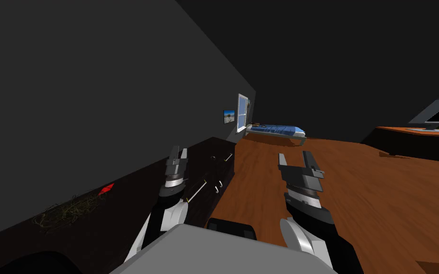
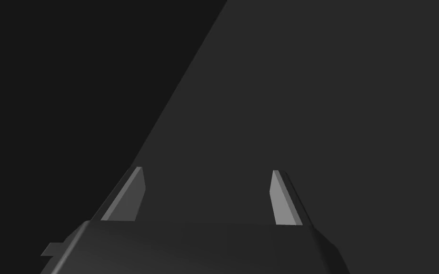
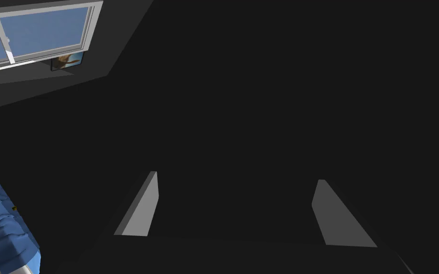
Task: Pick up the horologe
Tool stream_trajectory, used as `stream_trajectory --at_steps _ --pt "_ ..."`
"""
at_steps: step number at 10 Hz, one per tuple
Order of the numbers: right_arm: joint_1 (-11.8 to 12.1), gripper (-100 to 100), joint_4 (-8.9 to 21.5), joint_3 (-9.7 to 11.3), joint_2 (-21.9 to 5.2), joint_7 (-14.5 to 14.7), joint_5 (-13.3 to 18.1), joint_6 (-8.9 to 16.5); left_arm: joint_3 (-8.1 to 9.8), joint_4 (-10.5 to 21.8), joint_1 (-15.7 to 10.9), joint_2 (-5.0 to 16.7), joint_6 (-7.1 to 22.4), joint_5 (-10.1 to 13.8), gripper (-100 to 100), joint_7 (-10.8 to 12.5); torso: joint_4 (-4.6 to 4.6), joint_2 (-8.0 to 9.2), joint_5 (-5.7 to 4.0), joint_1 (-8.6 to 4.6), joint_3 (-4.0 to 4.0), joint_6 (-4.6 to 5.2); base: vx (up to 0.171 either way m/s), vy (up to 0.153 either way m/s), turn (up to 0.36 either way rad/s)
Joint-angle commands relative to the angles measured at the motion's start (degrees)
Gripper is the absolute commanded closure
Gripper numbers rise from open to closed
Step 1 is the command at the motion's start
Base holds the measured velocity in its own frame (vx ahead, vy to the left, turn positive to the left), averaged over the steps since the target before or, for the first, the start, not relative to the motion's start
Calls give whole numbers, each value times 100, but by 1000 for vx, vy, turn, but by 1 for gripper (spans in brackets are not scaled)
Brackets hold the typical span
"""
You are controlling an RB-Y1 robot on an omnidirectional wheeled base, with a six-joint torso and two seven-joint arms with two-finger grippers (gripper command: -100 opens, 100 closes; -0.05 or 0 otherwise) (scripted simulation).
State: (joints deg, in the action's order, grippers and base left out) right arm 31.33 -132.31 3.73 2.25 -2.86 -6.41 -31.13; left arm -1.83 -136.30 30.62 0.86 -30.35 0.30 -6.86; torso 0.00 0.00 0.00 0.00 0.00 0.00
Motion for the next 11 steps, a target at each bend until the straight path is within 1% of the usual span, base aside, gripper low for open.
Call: stream_trajectory --at_steps 1,2,4,7,8,11 --pt "0 0 0 0 0 0 0 0 65 7 87 161 35 8 -100 30 0 0 0 0 0 0 -25 -57 -52" --pt "0 0 0 1 1 0 0 0 130 13 173 279 69 15 -100 59 1 8 -3 -17 4 1 -36 -92 -70" --pt "-1 0 0 1 1 0 0 0 322 31 414 528 165 39 -100 140 3 12 -8 -37 7 1 -20 -106 -83" --pt "0 0 0 1 1 0 0 0 739 71 911 906 355 94 -100 299 0 -2 -9 -37 -1 1 14 -101 -119" --pt "0 0 0 1 1 0 0 0 739 71 916 906 355 94 -100 299 -1 -3 -8 -33 -2 1 17 -56 -21" --pt "0 0 0 1 1 0 0 0 1270 121 1488 1266 584 169 -100 487 -2 -7 -6 -23 -4 0 33 -73 -123"
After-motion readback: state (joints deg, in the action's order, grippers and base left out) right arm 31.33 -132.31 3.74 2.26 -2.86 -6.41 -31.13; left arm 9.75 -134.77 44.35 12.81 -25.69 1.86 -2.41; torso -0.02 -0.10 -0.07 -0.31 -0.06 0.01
